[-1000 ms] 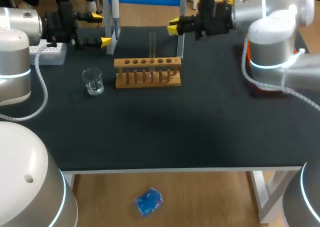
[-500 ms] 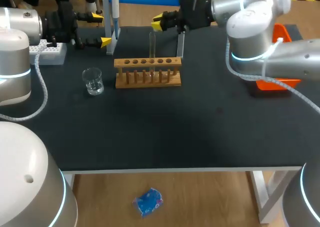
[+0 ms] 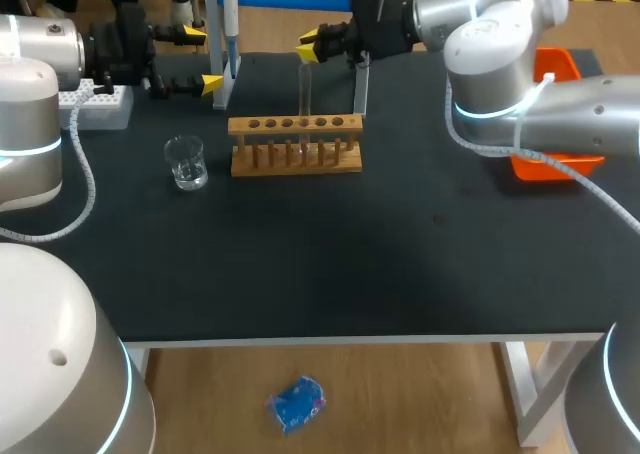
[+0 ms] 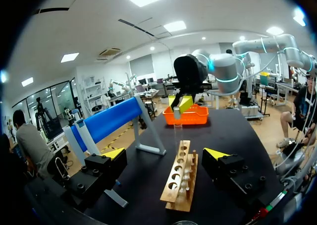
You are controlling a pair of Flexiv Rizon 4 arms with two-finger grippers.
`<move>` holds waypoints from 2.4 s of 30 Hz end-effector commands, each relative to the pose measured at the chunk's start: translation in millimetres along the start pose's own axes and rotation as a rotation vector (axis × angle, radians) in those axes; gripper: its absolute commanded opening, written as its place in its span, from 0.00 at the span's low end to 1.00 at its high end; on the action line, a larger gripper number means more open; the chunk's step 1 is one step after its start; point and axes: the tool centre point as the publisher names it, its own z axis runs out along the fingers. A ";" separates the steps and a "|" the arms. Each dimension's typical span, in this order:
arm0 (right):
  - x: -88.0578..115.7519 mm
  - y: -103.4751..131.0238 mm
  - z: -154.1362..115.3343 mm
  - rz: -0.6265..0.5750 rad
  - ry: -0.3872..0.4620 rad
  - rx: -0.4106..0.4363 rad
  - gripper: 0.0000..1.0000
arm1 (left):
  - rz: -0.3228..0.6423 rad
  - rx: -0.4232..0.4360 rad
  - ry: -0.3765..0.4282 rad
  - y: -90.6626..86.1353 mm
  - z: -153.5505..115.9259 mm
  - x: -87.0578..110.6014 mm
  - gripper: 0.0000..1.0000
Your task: Invert the test tube, pick up the pipette, mount the tip to pipette, aspirate from beaker and dispense into the tube, eject the tip, return the pipette, and cap with the stopper.
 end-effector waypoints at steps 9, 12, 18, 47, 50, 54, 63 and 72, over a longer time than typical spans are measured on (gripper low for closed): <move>-7.2 -7.0 3.1 -0.008 0.048 -0.009 0.00 | -0.001 -0.002 0.004 -0.5 -1.4 -0.6 1.00; -7.0 -7.2 4.6 -0.012 0.061 -0.016 0.00 | -0.001 -0.002 0.004 -0.5 -1.4 -0.6 1.00; -7.9 -6.7 8.1 -0.020 0.083 -0.028 0.00 | -0.001 -0.002 0.004 -0.5 -1.4 -0.6 1.00; -7.7 -16.9 14.2 -0.024 0.097 0.014 0.00 | -0.001 -0.002 0.004 -0.5 -1.4 -0.6 1.00; -8.5 -15.4 13.3 -0.024 0.090 0.008 0.00 | -0.001 -0.002 0.004 -0.5 -1.4 -0.6 1.00; -9.2 -8.8 11.0 -0.028 0.083 -0.003 0.00 | -0.001 -0.002 0.004 -0.5 -1.4 -0.6 1.00; -8.2 -4.0 8.6 -0.034 0.080 -0.015 0.00 | -0.001 -0.002 0.004 -0.5 -1.4 -0.6 1.00; -1.9 -8.6 11.2 -0.023 0.088 -0.013 0.00 | -0.001 -0.002 0.004 -0.5 -1.4 -0.6 1.00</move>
